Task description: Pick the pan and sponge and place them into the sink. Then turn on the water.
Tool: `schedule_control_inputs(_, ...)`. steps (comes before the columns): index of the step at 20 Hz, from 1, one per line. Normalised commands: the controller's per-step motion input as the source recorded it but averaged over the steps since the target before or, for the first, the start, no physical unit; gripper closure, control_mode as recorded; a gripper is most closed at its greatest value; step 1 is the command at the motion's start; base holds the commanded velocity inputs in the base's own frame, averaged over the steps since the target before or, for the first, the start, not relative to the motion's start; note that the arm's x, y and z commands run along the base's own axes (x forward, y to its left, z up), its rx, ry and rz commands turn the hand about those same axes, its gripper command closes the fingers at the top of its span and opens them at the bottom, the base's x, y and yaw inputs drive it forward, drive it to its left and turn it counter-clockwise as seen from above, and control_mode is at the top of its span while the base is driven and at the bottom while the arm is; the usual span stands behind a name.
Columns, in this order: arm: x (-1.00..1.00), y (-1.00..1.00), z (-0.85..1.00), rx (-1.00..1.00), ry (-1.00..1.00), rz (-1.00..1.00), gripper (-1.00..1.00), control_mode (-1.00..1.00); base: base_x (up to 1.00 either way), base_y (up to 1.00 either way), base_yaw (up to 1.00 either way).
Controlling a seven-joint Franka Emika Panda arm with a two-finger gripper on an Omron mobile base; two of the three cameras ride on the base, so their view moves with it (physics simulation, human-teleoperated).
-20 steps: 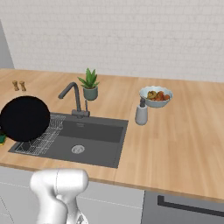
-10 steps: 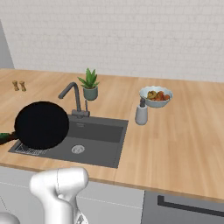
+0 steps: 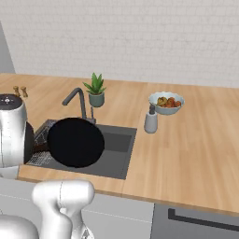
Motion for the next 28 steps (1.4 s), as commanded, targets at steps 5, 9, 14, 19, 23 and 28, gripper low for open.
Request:
schedule_control_inputs(5,0.14,-0.94,0.33,0.01,0.18,0.04,1.0,-1.0,0.0,0.0,0.0)
schedule_control_inputs(9,0.0,-0.67,0.32,0.0,0.03,0.34,1.0,-1.0,0.0,0.0,0.0)
schedule_control_inputs(14,0.19,-0.45,0.02,0.0,0.07,0.55,1.0,-1.0,0.0,0.0,0.0)
schedule_control_inputs(19,0.32,-0.49,-0.11,-0.01,0.03,0.59,1.0,-1.0,0.0,0.0,0.0)
schedule_control_inputs(23,0.04,-0.69,-0.05,0.0,-0.27,0.51,1.0,-1.0,0.0,0.0,0.0)
schedule_control_inputs(28,0.0,-0.57,-0.08,0.0,-0.51,0.46,1.0,-1.0,0.0,0.0,0.0)
